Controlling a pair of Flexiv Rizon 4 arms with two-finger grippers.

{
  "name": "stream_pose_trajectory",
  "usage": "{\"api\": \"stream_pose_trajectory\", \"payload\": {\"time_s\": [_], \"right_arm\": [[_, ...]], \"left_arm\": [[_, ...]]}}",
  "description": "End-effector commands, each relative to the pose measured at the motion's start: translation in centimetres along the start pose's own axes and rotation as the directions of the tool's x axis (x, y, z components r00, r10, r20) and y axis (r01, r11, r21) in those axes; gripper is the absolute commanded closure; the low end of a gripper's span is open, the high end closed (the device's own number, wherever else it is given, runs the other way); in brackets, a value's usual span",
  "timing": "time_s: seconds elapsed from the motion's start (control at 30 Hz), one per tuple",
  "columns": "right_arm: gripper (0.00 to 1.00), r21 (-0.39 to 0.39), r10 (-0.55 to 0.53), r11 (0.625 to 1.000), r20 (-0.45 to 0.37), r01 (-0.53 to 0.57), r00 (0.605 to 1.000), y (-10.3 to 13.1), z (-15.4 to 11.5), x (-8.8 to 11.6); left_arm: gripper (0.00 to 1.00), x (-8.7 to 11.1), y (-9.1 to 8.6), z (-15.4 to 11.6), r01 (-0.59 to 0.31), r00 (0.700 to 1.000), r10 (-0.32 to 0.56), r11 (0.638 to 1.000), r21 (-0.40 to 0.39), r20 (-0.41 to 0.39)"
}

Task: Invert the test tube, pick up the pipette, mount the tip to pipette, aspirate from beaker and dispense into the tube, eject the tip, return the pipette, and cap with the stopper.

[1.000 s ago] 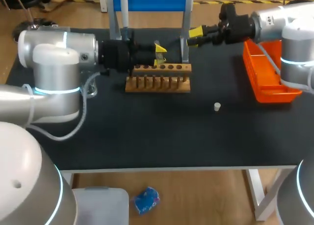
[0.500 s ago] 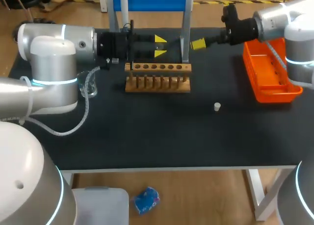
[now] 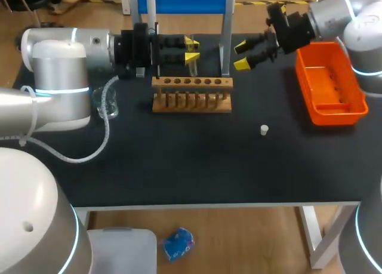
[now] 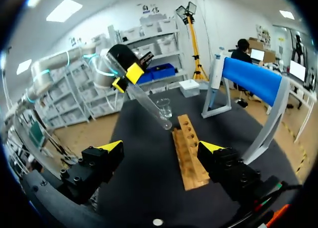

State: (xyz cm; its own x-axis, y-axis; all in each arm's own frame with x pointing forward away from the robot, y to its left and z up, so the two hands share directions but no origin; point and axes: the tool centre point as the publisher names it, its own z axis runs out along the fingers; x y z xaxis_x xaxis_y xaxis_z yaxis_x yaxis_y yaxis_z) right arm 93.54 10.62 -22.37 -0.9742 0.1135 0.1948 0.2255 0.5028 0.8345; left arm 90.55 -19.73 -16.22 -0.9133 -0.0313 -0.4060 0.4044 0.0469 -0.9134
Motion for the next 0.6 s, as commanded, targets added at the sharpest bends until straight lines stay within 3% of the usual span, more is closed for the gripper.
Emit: {"api": "stream_pose_trajectory", "payload": {"time_s": [0.03, 0.33, 0.6], "right_arm": [[0.00, 0.150, -0.226, 0.967, 0.147, 0.205, 0.963, -0.5, -0.1, 0.5], [0.00, 0.104, -0.308, 0.950, 0.132, 0.295, 0.942, -3.8, -0.1, -0.2], [0.00, 0.086, -0.325, 0.944, 0.103, 0.317, 0.940, -5.9, 0.5, -0.9]], "left_arm": [[1.00, -0.7, -0.6, 0.4, 0.093, 0.995, -0.093, 0.996, 0.003, -0.029], [1.00, -1.7, 0.1, 2.0, 0.255, 0.964, -0.255, 0.967, -0.007, -0.074], [1.00, -2.3, 2.5, 2.9, 0.234, 0.969, -0.236, 0.972, -0.035, -0.076]]}}
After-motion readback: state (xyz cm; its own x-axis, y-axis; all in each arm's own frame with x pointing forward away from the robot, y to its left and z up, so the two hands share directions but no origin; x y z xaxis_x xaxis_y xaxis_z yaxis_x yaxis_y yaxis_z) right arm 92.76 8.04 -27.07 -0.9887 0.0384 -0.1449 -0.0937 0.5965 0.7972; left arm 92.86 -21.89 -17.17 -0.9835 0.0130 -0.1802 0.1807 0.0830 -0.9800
